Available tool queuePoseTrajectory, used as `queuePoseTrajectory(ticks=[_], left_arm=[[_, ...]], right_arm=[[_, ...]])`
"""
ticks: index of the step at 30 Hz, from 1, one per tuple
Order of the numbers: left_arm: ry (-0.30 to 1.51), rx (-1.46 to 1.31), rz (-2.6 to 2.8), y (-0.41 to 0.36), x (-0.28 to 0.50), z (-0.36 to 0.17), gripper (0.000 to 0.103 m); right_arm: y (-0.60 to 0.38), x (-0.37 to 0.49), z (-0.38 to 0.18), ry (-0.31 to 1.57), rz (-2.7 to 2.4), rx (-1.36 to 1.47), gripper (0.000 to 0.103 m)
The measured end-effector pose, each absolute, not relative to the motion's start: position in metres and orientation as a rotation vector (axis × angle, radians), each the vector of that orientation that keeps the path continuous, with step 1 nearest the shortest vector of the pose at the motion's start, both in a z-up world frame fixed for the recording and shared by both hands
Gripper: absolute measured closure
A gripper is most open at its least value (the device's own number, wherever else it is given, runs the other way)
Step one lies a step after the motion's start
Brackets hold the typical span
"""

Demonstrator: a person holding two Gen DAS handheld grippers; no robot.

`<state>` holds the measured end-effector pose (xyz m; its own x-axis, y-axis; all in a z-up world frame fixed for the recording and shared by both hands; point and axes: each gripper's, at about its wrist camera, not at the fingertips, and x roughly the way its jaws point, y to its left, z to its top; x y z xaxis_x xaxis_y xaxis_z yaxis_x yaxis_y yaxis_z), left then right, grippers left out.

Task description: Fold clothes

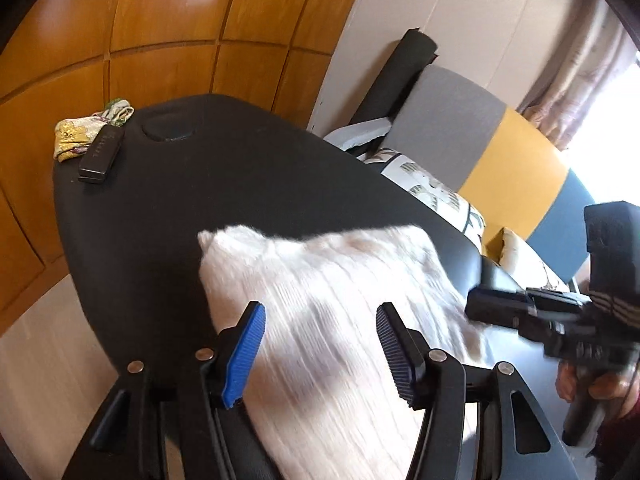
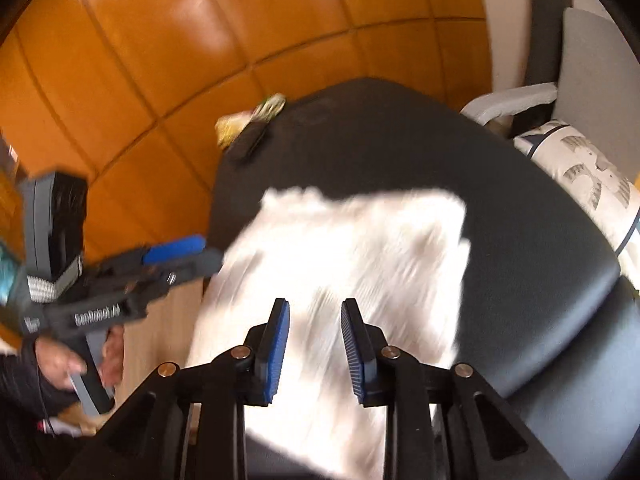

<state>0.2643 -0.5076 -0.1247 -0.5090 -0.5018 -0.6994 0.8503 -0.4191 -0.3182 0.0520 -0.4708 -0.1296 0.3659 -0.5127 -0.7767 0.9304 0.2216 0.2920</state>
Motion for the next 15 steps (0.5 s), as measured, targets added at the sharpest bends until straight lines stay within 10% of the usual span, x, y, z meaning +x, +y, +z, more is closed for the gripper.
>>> queuePoseTrajectory(ticks=[5,15], left_arm=[[0.852,0.762,-1.986,-0.481,0.254,-0.149,0.042],[0.632,0.849,-1.898,-0.458,0.229,-0.169,0.027]], right_arm=[[-0.448,0.059,-0.194,0.802,-1.194,0.953,0.077],[-0.413,0.079,-0.195,0.611,-1.435,0.833,0.073]])
